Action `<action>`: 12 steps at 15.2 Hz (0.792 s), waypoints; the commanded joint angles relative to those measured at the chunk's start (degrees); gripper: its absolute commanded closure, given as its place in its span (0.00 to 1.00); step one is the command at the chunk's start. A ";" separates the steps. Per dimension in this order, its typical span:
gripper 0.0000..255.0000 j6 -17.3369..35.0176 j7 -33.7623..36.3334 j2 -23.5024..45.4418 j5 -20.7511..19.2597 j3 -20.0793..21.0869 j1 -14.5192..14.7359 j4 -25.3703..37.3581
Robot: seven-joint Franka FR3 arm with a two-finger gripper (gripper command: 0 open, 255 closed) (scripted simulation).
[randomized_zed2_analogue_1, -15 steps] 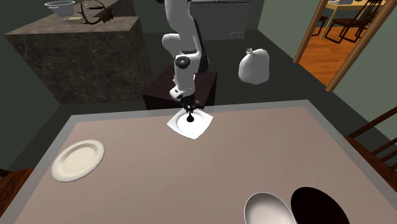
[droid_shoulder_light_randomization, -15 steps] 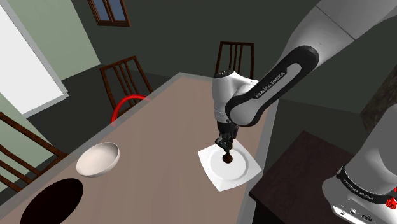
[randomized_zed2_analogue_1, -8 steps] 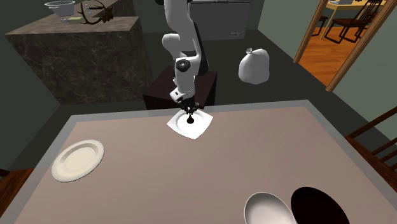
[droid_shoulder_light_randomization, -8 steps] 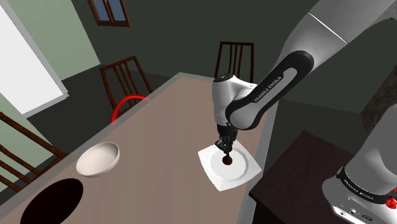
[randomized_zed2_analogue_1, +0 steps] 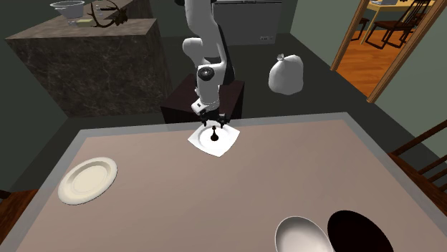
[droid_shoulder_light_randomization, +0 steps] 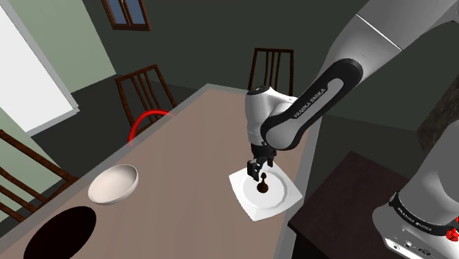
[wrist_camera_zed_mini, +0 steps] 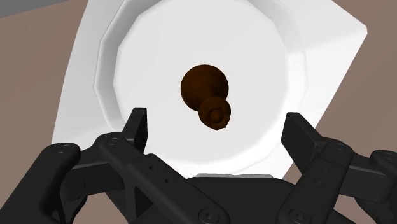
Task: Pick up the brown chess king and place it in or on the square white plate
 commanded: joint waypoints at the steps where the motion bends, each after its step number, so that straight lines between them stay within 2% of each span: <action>1: 0.00 -2.02 -0.47 -1.59 0.64 0.16 -0.18 0.48; 4: 0.00 -7.69 -1.55 -5.62 2.07 0.33 -0.56 2.27; 12: 0.00 -7.69 -1.55 -5.62 2.07 0.30 -0.54 2.27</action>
